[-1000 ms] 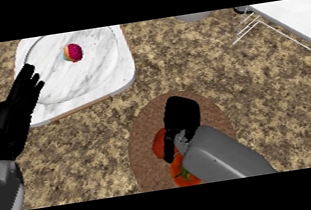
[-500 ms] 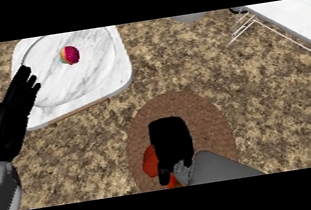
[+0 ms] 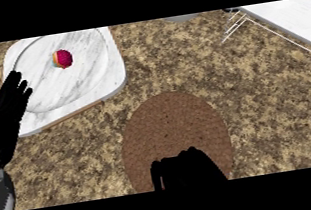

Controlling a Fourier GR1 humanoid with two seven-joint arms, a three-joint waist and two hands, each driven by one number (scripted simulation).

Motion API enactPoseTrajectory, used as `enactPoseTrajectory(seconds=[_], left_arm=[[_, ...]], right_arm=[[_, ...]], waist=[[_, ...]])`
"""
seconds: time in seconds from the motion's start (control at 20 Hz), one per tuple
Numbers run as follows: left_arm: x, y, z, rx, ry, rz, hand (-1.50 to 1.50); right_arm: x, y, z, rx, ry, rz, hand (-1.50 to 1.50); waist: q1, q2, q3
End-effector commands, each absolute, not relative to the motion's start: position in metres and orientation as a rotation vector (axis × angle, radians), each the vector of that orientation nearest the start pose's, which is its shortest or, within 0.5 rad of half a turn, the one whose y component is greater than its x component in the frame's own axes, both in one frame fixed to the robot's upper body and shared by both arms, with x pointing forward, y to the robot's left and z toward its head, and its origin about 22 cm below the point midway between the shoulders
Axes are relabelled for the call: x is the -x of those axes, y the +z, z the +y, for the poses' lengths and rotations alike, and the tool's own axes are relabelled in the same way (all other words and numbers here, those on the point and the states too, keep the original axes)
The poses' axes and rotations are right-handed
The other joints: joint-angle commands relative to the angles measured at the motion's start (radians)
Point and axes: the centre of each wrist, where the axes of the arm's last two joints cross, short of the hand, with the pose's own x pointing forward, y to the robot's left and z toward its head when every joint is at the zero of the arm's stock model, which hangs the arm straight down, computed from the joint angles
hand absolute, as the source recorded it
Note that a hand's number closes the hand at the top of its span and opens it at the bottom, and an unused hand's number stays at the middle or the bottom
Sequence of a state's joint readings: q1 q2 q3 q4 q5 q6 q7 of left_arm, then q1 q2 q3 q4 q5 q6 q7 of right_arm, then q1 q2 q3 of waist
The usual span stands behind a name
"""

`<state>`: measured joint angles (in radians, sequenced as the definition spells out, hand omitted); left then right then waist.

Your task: Pick the bell pepper from the placemat and place it in the tiered shelf

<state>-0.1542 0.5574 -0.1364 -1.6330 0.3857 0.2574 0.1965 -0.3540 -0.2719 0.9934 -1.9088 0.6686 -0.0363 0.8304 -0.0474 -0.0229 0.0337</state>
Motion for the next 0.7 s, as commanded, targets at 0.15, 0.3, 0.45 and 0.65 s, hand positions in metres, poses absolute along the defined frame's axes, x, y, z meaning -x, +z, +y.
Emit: enactPoseTrajectory(seconds=[0.15,0.3,0.45,0.65], left_arm=[[-0.275,0.079,0.297,-0.15,-0.001,-1.522,0.0],[-0.275,0.075,0.288,-0.135,-0.014,-1.516,0.0],[-0.275,0.079,0.293,-0.122,-0.021,-1.532,0.0],[-0.28,0.084,0.293,-0.12,-0.016,-1.537,0.0]], right_arm=[[-0.131,0.178,-0.121,0.443,0.877,-1.813,1.5],[-0.125,0.203,-0.142,0.491,0.763,-1.84,1.5],[-0.119,0.22,-0.159,0.552,0.737,-1.828,1.5],[-0.132,0.235,-0.176,0.68,0.684,-1.826,1.5]], waist=[[-0.017,0.014,-0.034],[0.003,0.021,-0.034],[0.011,0.02,-0.035],[0.006,0.022,-0.034]])
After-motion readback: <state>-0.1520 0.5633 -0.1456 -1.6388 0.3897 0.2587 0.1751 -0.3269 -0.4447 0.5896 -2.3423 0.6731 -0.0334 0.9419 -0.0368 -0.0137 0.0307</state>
